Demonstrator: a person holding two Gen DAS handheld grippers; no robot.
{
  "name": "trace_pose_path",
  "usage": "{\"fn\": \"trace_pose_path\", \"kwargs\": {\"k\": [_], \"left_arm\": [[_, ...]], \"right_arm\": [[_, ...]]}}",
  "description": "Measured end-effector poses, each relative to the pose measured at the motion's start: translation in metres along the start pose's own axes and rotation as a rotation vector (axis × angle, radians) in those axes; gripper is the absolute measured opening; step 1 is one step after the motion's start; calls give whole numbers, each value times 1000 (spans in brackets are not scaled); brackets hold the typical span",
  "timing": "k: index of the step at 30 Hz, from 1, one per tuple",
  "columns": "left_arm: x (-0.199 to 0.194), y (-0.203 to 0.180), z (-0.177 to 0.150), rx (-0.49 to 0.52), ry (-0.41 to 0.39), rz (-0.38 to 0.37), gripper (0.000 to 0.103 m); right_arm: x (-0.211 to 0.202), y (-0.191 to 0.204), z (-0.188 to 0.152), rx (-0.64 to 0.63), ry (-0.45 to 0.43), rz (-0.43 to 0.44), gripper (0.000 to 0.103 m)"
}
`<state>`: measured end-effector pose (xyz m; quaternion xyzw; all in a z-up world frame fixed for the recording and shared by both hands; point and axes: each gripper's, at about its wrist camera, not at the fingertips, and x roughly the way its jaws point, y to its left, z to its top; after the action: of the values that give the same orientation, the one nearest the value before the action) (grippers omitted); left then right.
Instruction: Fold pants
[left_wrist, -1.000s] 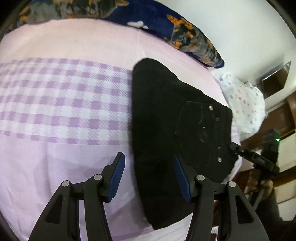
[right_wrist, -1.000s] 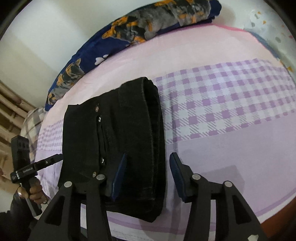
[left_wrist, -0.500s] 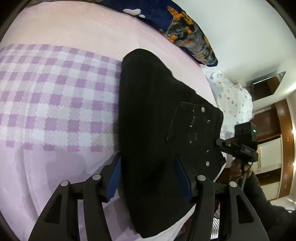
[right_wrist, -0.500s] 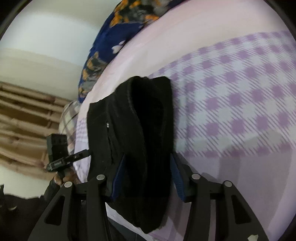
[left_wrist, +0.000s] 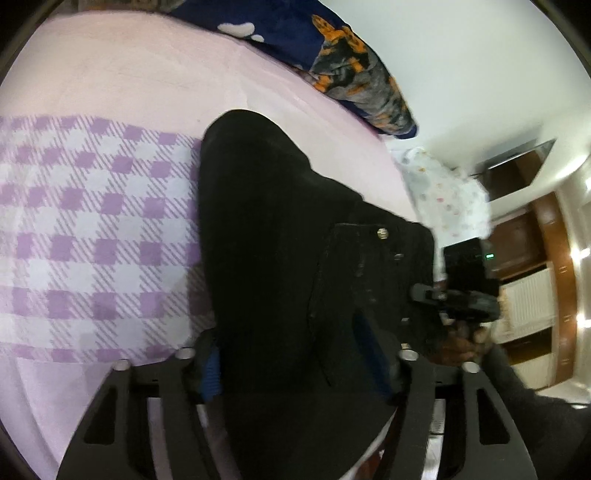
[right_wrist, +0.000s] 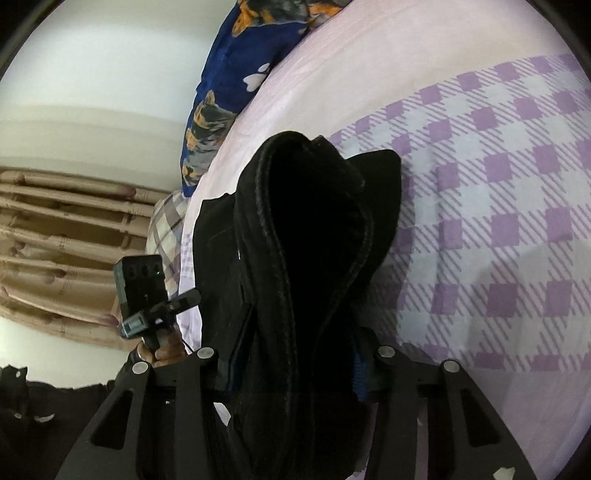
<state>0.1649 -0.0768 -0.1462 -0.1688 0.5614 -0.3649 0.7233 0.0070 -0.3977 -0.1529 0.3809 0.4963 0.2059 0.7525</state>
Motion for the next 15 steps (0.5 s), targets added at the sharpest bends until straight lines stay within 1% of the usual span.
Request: {"fn": "trace_pose_path", "kwargs": {"k": [1, 3, 4, 6, 7, 8, 11, 15], "left_arm": [[0, -4, -2, 21, -6, 54, 44], [2, -6, -2, 29, -13, 89, 39], [3, -9, -3, 32, -19, 112, 39], [5, -14, -4, 57, -29, 161, 37], [6, -18, -6, 70, -35, 188, 37], [7, -20, -6, 79, -38, 211, 36], [10, -24, -5, 82, -39, 249, 35], [12, -33, -4, 99, -36, 298, 31]], "right_arm": [[0, 0, 0, 12, -7, -2, 41], [0, -1, -2, 30, -24, -9, 41], [-1, 0, -2, 38, -32, -22, 40], [0, 5, -3, 38, -49, -67, 39], [0, 9, -4, 27, -58, -101, 36], [1, 14, -6, 17, -70, -138, 35], [1, 20, -10, 19, -104, -185, 33], [-1, 27, -15, 47, -155, -211, 29]]}}
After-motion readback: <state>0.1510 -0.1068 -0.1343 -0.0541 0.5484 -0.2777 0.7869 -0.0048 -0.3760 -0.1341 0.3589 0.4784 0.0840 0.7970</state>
